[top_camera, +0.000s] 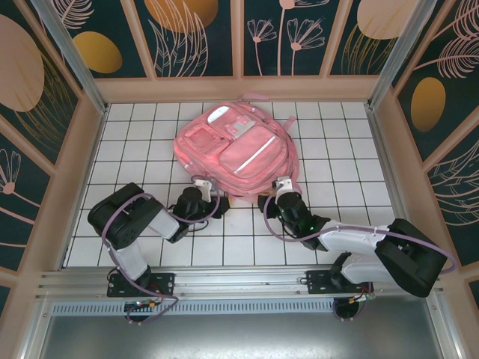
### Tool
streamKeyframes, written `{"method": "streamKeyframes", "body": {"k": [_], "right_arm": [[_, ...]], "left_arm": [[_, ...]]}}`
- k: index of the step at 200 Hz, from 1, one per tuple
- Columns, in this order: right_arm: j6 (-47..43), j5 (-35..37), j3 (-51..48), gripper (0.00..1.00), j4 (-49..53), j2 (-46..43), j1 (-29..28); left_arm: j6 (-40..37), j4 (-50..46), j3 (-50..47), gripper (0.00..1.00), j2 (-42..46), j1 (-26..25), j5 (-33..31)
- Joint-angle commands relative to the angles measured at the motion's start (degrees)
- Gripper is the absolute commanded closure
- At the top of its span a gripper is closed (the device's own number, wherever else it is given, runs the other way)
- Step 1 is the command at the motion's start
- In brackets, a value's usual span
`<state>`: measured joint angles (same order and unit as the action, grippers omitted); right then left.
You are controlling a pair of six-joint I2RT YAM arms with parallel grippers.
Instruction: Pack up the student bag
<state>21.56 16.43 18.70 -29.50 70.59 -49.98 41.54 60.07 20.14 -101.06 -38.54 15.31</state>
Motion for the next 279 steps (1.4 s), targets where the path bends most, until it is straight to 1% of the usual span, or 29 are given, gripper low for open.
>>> {"method": "streamKeyframes", "body": {"k": [1, 10, 20, 48, 74, 97, 125, 139, 147, 162, 165, 189, 197, 213, 223, 231, 240, 265, 274, 279], "right_arm": [[0.9, 0.3, 1.2, 0.59, -0.3, 0.3, -0.4], [0.9, 0.3, 1.0, 0.59, -0.3, 0.2, -0.4], [0.9, 0.4, 0.8, 0.59, -0.3, 0.0, -0.4], [1.1, 0.6, 0.7, 0.60, -0.6, 0.0, -0.4], [1.3, 0.9, 0.5, 0.59, -0.7, -0.1, -0.4], [1.2, 1.2, 0.1, 0.59, -0.4, -0.9, -0.4], [1.0, 2.8, -0.4, 0.59, 0.5, -2.5, -0.4], [1.0, 3.6, -0.9, 0.58, 0.8, -3.8, -0.2], [1.2, 3.6, -1.2, 0.57, 0.9, -4.6, 0.0], [1.6, 3.5, -1.9, 0.57, 1.2, -5.4, -0.1], [1.8, 3.4, -2.0, 0.57, 1.1, -5.5, 0.0], [3.3, 2.6, -3.1, 0.57, 0.5, -5.8, -0.5], [3.6, 2.5, -3.2, 0.57, 0.3, -5.7, -0.9], [4.4, 3.0, -3.2, 0.57, 0.1, -5.2, -1.7], [4.7, 3.1, -2.9, 0.57, 0.0, -4.6, -2.1], [5.1, 3.4, -2.5, 0.57, 0.0, -3.9, -2.3], [5.9, 4.2, -2.1, 0.57, 0.3, -3.0, -2.2], [7.7, 5.2, 0.1, 0.54, 1.3, 1.8, -2.1], [8.5, 5.7, 0.9, 0.54, 1.3, 3.7, -2.2], [8.8, 5.7, 1.1, 0.54, 1.0, 4.6, -2.2]], "left_arm": [[-1.2, -1.6, -0.3, 1.00, 2.4, -0.9, -0.6], [-1.3, -2.2, -0.6, 1.00, 2.5, -0.9, -1.2], [-1.4, -2.8, -0.4, 1.00, 4.8, -0.8, -1.4], [-1.5, -3.7, 1.1, 1.00, 5.6, -2.0, -1.5], [-4.4, -9.6, 5.4, 1.00, 5.9, -7.2, -5.4], [-3.9, -9.4, 7.4, 1.00, 4.6, -10.2, -6.0], [-4.2, -11.6, 10.8, 1.00, 3.3, -14.3, -7.7], [-3.5, -11.8, 12.1, 1.00, 3.2, -15.2, -7.3], [-2.7, -11.3, 12.1, 1.00, 1.7, -15.2, -7.7], [-2.6, -12.5, 11.5, 1.00, 2.5, -15.3, -10.9], [-2.6, -13.0, 11.4, 1.00, 4.1, -15.3, -11.6], [-2.9, -18.6, 11.2, 1.00, 8.4, -15.1, -17.5], [-2.9, -20.6, 11.2, 0.93, 9.8, -14.9, -19.5], [-2.8, -23.5, 10.8, 0.88, 12.7, -13.8, -21.7], [-2.5, -26.0, 10.9, 0.70, 14.2, -12.7, -23.3], [-2.8, -26.7, 10.6, 0.63, 15.3, -11.5, -23.6], [-3.0, -28.0, 10.2, 0.50, 16.3, -9.9, -24.0], [-3.5, -32.2, 10.1, 0.46, 17.7, -3.7, -26.2], [-3.2, -32.7, 10.0, 0.32, 17.8, -1.2, -26.3], [-3.1, -32.9, 10.1, 0.26, 17.8, 0.0, -26.5]]}}
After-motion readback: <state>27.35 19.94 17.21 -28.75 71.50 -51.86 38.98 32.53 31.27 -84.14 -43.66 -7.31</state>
